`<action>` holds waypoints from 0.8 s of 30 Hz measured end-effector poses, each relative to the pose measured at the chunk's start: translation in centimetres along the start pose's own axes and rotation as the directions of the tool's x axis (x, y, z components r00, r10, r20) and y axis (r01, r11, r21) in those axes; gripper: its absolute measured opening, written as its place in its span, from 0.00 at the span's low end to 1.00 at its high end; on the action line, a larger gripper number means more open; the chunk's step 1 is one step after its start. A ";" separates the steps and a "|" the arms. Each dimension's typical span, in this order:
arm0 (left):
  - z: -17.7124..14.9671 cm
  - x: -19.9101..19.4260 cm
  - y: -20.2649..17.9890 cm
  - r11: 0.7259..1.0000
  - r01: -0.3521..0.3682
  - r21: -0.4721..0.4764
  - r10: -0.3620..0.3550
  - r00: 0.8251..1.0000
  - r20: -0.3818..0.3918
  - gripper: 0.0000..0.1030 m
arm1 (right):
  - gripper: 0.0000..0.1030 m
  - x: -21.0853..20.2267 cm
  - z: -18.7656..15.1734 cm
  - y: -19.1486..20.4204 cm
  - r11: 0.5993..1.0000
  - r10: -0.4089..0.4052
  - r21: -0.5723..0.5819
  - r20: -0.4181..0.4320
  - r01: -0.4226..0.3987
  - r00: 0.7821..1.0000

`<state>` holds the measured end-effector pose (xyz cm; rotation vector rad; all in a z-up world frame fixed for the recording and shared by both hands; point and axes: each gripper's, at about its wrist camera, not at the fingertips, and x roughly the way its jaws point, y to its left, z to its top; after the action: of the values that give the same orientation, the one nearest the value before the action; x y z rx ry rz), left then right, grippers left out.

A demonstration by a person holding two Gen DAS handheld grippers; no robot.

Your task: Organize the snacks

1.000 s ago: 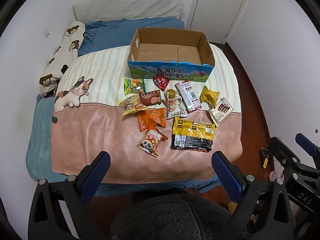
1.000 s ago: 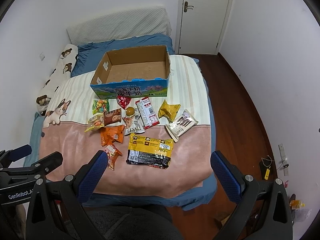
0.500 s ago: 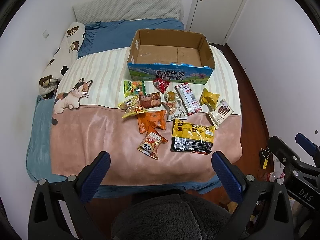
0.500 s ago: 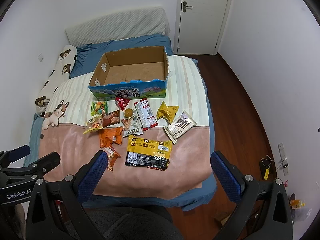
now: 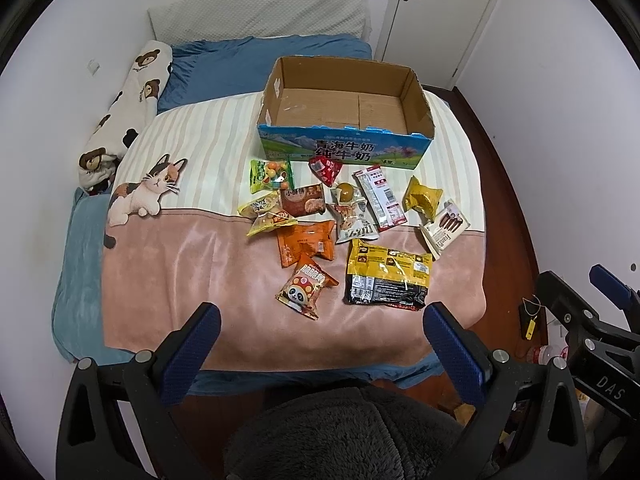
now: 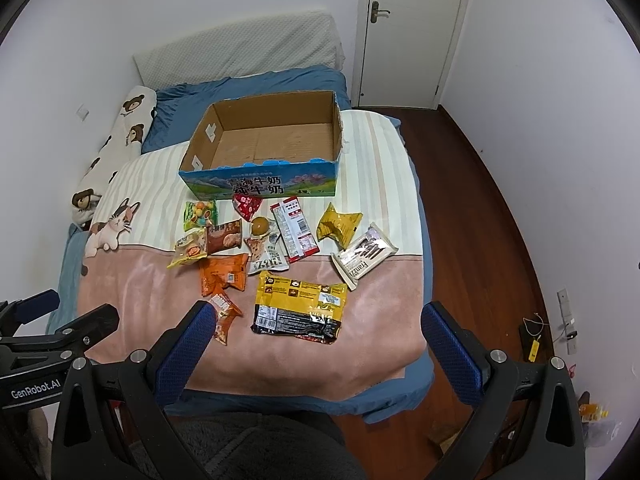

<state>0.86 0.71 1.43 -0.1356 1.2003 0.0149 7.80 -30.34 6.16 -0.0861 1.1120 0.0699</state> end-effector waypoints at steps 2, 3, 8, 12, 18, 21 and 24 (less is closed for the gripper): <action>0.0 0.0 0.3 1.000 -0.002 -0.003 0.002 1.000 -0.002 1.00 | 1.00 0.1 0.0 0.1 1.000 0.001 -0.001 -0.003 -0.001 1.000; 0.0 0.1 0.5 1.000 -0.004 -0.005 0.004 1.000 -0.002 1.00 | 1.00 0.2 0.0 0.0 1.000 0.001 -0.001 -0.003 -0.001 1.000; 0.1 0.2 0.5 1.000 0.001 -0.005 -0.001 1.000 -0.003 1.00 | 1.00 0.3 0.0 0.1 1.000 0.005 -0.001 -0.005 -0.005 1.000; 0.1 0.3 0.5 1.000 0.002 -0.008 -0.002 1.000 -0.005 1.00 | 1.00 0.3 0.0 0.2 1.000 0.004 -0.002 -0.004 -0.004 1.000; 0.2 0.4 0.5 1.000 0.002 -0.006 -0.002 1.000 -0.005 1.00 | 1.00 0.6 0.0 0.4 1.000 0.010 -0.001 -0.007 -0.010 1.000; 0.2 0.4 0.3 1.000 0.001 -0.007 -0.001 1.000 -0.005 1.00 | 1.00 0.8 0.1 0.3 1.000 0.021 0.003 -0.014 -0.021 1.000; 0.3 0.7 0.2 1.000 0.000 -0.009 0.000 1.000 -0.008 1.00 | 1.00 1.3 0.3 0.1 0.999 0.039 0.006 -0.021 -0.039 0.999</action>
<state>1.36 0.90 0.92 -0.1439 1.2079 0.0202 8.62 -30.19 5.08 -0.0605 1.1349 0.1009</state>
